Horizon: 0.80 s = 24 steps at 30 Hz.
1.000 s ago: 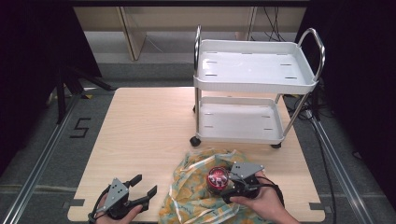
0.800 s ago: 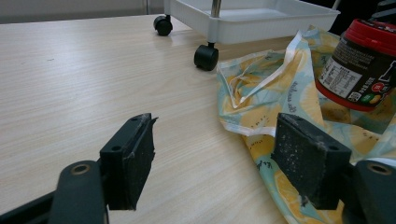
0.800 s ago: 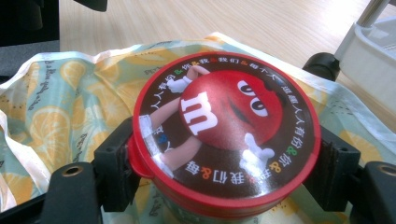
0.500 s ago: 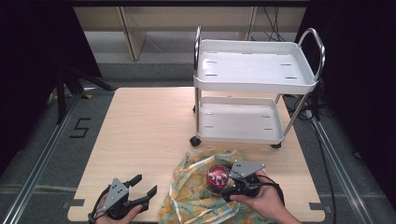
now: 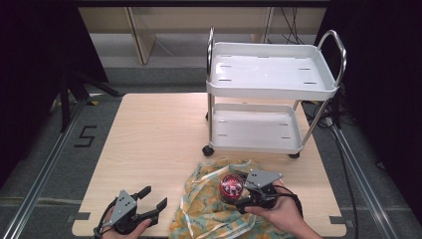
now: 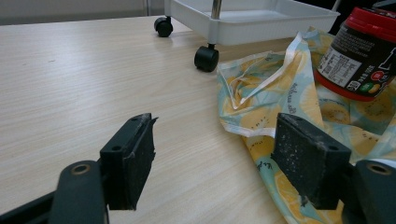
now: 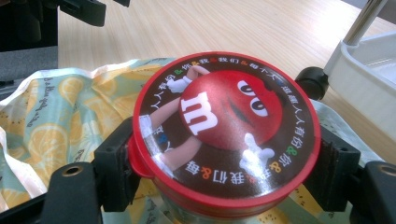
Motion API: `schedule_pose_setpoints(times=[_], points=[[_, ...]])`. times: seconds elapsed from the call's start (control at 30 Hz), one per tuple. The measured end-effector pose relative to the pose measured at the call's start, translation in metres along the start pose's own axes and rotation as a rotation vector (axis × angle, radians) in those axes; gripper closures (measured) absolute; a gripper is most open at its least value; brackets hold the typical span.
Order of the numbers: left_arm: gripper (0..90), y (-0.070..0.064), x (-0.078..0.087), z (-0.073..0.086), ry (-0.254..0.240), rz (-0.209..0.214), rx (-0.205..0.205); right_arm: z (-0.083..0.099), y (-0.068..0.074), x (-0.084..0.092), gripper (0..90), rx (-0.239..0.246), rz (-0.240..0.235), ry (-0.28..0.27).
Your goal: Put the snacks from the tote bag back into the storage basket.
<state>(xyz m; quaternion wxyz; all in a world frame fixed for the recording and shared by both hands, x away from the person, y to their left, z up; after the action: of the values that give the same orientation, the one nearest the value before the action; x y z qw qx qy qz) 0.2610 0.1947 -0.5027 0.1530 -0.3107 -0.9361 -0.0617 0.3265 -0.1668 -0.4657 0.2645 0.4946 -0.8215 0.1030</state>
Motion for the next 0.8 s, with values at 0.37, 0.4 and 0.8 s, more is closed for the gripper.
schedule_pose_setpoints(times=[0.37, 0.4, 0.8], points=[[28.6, 0.0, 0.0002, 0.0, 0.001, -0.001, -0.002, -0.0034, -0.0024, 0.0013, 26.2, 0.013, 0.009, -0.006], [28.7, 0.0, 0.0002, -0.0001, -0.001, -0.001, -0.002, -0.004, -0.0027, 0.0011, 26.2, 0.015, 0.003, -0.009], [28.7, 0.0001, 0.0002, 0.0, -0.002, -0.002, 0.001, -0.0076, -0.0038, 0.002, 26.2, 0.005, 0.009, -0.024]])
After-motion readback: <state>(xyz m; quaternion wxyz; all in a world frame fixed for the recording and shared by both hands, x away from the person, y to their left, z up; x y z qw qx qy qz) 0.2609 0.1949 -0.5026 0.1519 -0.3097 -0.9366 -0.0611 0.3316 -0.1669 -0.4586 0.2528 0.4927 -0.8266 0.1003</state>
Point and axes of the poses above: each handheld gripper's, and its own axes: x roughly backward along the jaws, z roughly out of its underside, y roughly to its left, the point moved 1 cm from there along -x, roughly forward along the jaws, and after that the axes turned 9 degrees about -x, right-handed, at the moved point
